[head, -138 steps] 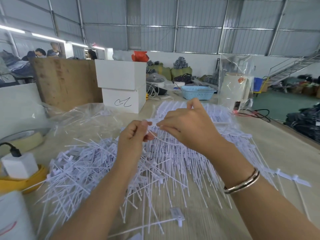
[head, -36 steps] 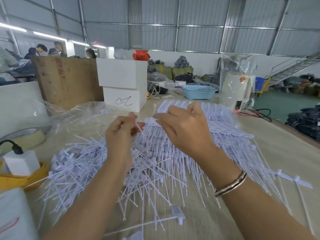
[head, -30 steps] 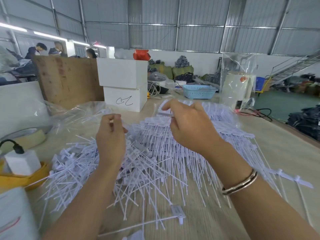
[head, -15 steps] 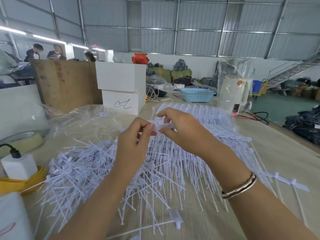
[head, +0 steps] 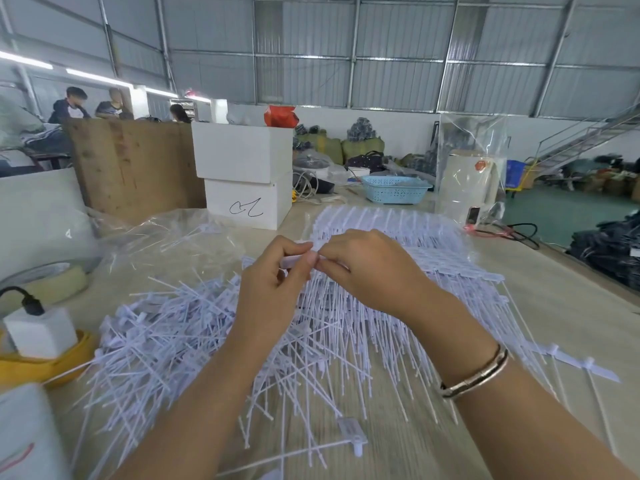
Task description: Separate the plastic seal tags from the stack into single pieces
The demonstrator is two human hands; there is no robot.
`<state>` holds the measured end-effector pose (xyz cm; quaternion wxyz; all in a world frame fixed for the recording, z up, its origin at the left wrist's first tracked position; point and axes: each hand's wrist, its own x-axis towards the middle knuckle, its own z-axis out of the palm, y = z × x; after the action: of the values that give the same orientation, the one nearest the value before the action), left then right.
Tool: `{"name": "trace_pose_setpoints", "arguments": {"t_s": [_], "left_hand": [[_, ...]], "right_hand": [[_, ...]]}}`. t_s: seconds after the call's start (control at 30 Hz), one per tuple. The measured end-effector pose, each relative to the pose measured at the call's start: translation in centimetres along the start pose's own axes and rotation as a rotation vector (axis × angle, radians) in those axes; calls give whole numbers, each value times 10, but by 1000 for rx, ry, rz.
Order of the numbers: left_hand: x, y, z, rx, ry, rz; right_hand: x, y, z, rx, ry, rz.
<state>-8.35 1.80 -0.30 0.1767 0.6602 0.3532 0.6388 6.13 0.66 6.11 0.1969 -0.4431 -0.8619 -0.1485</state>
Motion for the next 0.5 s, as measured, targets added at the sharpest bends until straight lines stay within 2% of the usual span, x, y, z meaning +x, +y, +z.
{"name": "trace_pose_setpoints", "arguments": {"t_s": [0.23,0.33,0.4,0.5], "left_hand": [[5,9,9,-330,121,-187],[11,8,4,-466,283,-324],[16,2,-9,-451,405,-386],[21,-8,-27,-222,499,-385]], "right_hand": [[-1,-4,6,-22,312,-44],[-3,-6,8,50,471,-36],[-3,-4,5,92,552,-6],[0,-4,6,174,585,30]]}}
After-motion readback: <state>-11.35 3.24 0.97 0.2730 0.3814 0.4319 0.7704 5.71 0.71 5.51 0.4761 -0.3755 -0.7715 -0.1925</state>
